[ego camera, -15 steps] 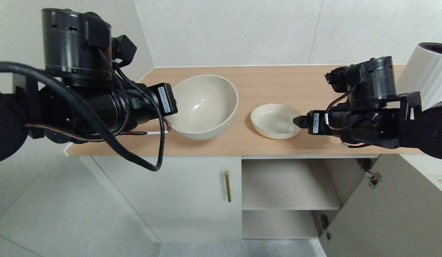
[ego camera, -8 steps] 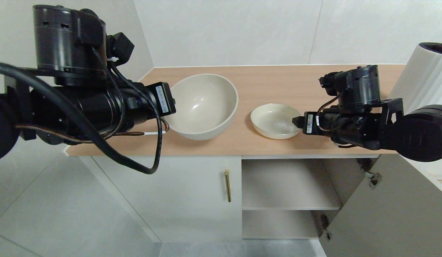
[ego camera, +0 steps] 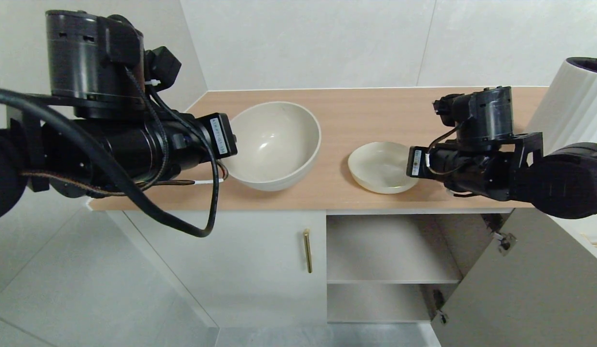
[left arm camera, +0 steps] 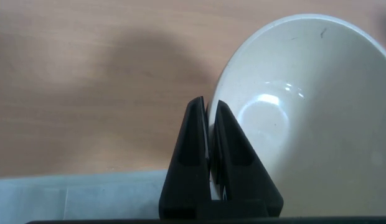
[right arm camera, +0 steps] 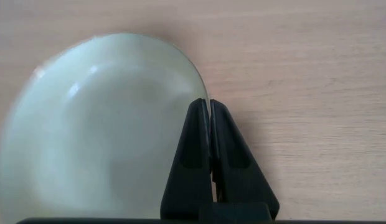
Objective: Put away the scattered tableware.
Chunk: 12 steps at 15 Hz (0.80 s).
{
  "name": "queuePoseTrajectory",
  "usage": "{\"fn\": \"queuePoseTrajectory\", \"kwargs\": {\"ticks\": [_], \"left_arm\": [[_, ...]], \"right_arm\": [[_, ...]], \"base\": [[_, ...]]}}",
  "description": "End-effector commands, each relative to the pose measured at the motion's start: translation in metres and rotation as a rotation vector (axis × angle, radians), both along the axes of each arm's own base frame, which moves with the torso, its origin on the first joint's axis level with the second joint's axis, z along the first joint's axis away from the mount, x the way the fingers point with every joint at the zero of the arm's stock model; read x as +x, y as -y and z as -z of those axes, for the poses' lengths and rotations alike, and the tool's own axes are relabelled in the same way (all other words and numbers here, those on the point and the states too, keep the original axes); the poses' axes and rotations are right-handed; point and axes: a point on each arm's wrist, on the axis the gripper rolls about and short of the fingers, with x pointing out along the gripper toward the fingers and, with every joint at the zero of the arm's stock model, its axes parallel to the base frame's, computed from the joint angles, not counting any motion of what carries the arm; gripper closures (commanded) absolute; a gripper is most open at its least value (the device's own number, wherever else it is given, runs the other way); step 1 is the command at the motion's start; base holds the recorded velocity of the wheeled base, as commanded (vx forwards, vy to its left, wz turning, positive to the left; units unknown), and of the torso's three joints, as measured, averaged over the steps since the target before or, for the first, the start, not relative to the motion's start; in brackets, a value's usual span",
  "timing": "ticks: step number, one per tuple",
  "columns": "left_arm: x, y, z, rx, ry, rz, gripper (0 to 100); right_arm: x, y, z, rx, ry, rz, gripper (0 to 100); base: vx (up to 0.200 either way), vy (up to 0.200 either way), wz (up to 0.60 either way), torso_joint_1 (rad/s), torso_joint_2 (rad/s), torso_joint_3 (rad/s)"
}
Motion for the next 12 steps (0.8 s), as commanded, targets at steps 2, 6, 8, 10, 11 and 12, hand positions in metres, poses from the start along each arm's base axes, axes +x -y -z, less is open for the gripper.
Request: {"fn": "queuePoseTrajectory", "kwargs": {"ticks": [2,6,8,10,11,12], "left_arm": [[-0.009,-0.006,0.006,0.013,-0.016,0.000,100],[-0.036,-0.021,0.006,0.016,-0.012,0.008,100],[-0.057,-0.033,0.015,0.026,-0.022,0.014,100],[-0.072,-0.042,0.026,0.023,-0.045,0.008,100],[-0.085,-0.050,0.030,0.016,-0.047,0.007,100],[-0.092,-0.054,0.033,0.014,-0.047,0.009,100]], "right_arm": [[-0.025,0.013,-0.024,0.049,0.046,-0.030,100],[-0.065,0.037,-0.036,0.080,0.039,-0.113,100],[-0.099,0.054,-0.025,0.061,-0.043,-0.151,100],[-0.126,0.067,-0.026,0.089,-0.035,-0.208,100],[-0.146,0.077,-0.026,0.095,-0.042,-0.236,100],[-0.156,0.082,-0.024,0.089,-0.064,-0.248,100]], "base": [[0.000,0.000,0.00,0.000,0.00,0.000],[0.000,0.000,0.00,0.000,0.00,0.000],[0.000,0.000,0.00,0.000,0.00,0.000],[0.000,0.000,0.00,0.000,0.00,0.000],[0.000,0.000,0.00,0.000,0.00,0.000],[0.000,0.000,0.00,0.000,0.00,0.000]]}}
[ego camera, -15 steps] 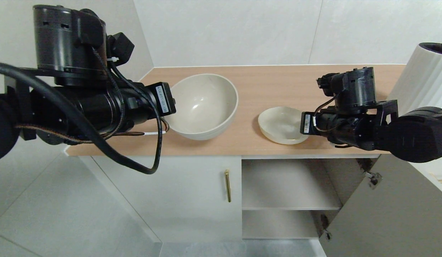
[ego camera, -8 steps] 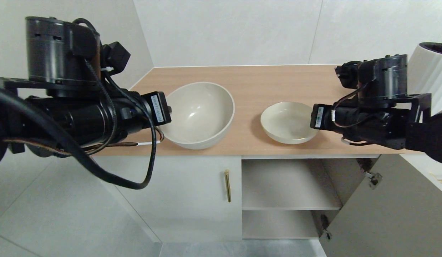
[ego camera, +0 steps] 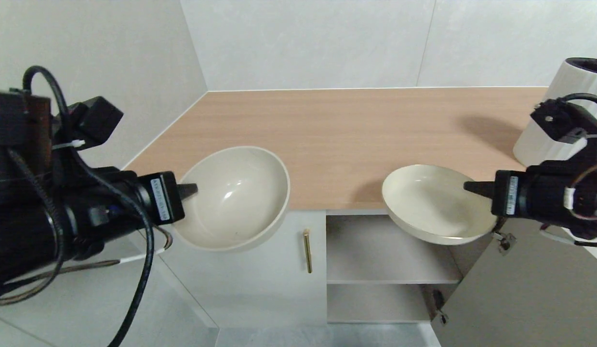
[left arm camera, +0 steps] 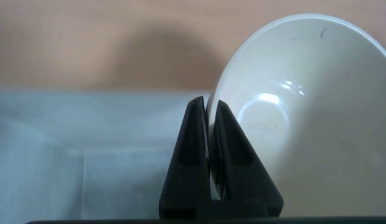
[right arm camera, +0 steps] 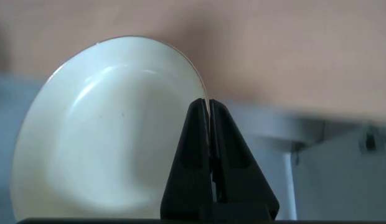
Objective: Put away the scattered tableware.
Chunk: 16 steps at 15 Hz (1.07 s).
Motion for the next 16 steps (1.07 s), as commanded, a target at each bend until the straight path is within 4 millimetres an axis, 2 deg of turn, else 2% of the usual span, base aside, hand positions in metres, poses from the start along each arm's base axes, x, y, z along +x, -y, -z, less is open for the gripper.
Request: {"fn": "queuePoseTrajectory", "kwargs": {"ticks": [1,3,6,11,16], "left_arm": [[-0.031,-0.021,0.002,-0.032,0.028,0.008,100],[-0.039,-0.028,0.005,-0.050,0.024,0.032,100],[-0.036,-0.028,0.010,-0.050,-0.003,0.053,100],[-0.035,-0.027,0.012,-0.044,-0.009,0.057,100],[-0.035,-0.027,0.012,-0.042,-0.010,0.058,100]], "right_arm": [[-0.050,0.025,0.003,0.010,-0.027,-0.059,100],[-0.055,0.028,0.015,-0.001,-0.077,-0.085,100],[-0.053,0.029,0.020,-0.010,-0.096,-0.076,100],[-0.055,0.030,0.020,-0.007,-0.086,-0.075,100],[-0.052,0.029,0.025,-0.006,-0.078,-0.067,100]], "base": [[0.000,0.000,0.00,0.000,0.00,0.000],[0.000,0.000,0.00,0.000,0.00,0.000],[0.000,0.000,0.00,0.000,0.00,0.000],[-0.200,0.000,0.00,0.005,0.00,0.004],[0.000,0.000,0.00,0.000,0.00,0.000]]}}
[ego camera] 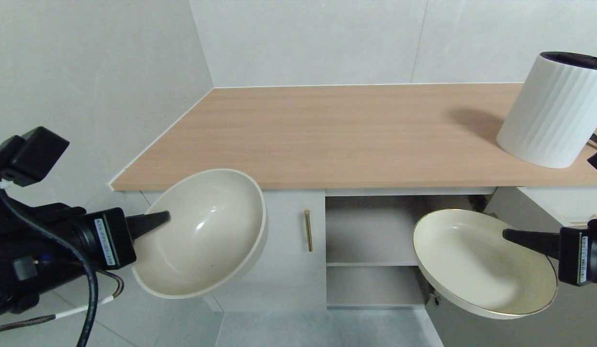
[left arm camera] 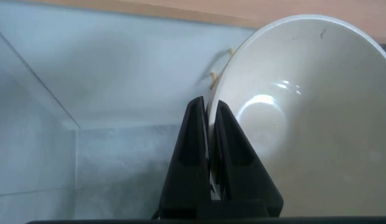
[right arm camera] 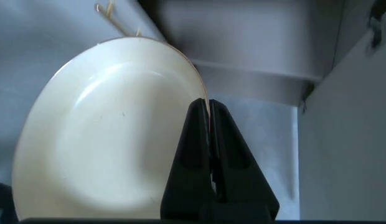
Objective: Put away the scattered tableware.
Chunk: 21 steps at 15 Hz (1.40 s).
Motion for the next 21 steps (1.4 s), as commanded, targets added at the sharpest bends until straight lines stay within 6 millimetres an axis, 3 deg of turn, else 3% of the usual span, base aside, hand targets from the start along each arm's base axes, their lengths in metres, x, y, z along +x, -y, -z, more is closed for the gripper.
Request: {"fn": "queuePoseTrajectory", "kwargs": {"ticks": [1,11,21], "left_arm": [[0.0006,0.0004,0.0007,0.002,-0.003,0.000,100],[0.0034,0.0018,0.0040,0.010,-0.019,0.000,100],[0.0029,0.0024,0.0058,0.006,-0.028,0.024,100]], "right_arm": [[0.0027,0.0003,0.0040,0.001,0.006,0.009,100],[0.0055,-0.0009,0.0084,0.010,0.022,0.009,100],[0.0065,-0.0014,0.0102,0.010,0.022,0.009,100]], "base": [[0.000,0.000,0.00,0.000,0.00,0.000],[0.000,0.000,0.00,-0.003,0.01,0.006],[0.000,0.000,0.00,-0.159,0.43,0.262]]}}
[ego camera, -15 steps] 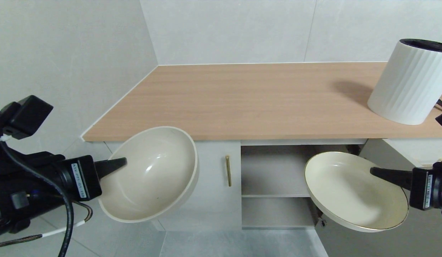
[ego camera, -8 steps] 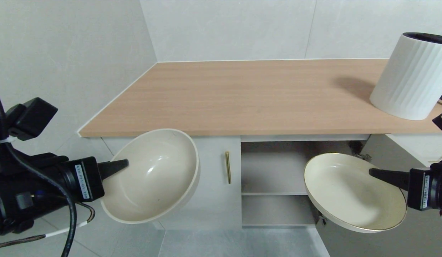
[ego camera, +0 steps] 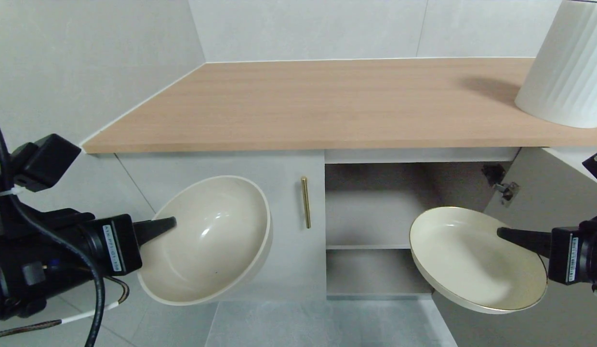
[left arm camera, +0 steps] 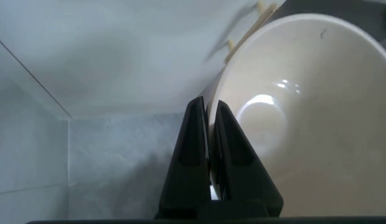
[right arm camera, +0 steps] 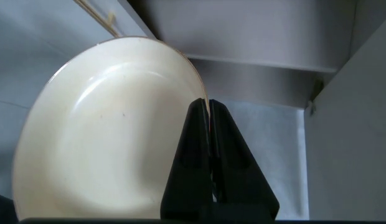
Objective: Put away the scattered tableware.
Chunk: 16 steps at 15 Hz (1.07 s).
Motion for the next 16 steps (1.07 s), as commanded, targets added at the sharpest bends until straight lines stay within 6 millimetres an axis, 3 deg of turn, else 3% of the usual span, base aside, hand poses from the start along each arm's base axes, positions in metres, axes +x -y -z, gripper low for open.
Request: {"fn": "queuePoseTrajectory", "kwargs": {"ticks": [1,5,12,13,16], "left_arm": [[0.001,0.000,0.000,0.000,-0.001,0.000,100],[0.002,0.001,0.001,0.001,-0.008,0.006,100],[0.002,0.001,0.001,0.000,-0.008,0.007,100],[0.002,0.001,0.001,0.000,-0.008,0.008,100],[0.002,0.001,0.002,0.001,-0.011,0.008,100]], "right_arm": [[0.001,-0.001,0.002,-0.004,-0.008,-0.001,100],[0.001,-0.001,0.003,-0.006,-0.011,-0.003,100],[0.010,-0.006,0.014,-0.042,-0.059,-0.009,100],[0.018,-0.010,0.021,-0.061,-0.094,-0.009,100],[0.071,-0.038,0.056,-0.108,-0.194,-0.004,100]], "base": [[0.000,0.000,0.00,-0.154,0.45,0.315],[0.000,0.000,0.00,-0.113,0.41,0.296],[0.000,0.000,0.00,-0.014,0.05,0.031],[0.000,0.000,0.00,0.000,0.00,0.000],[0.000,0.000,0.00,0.000,0.00,0.000]]}}
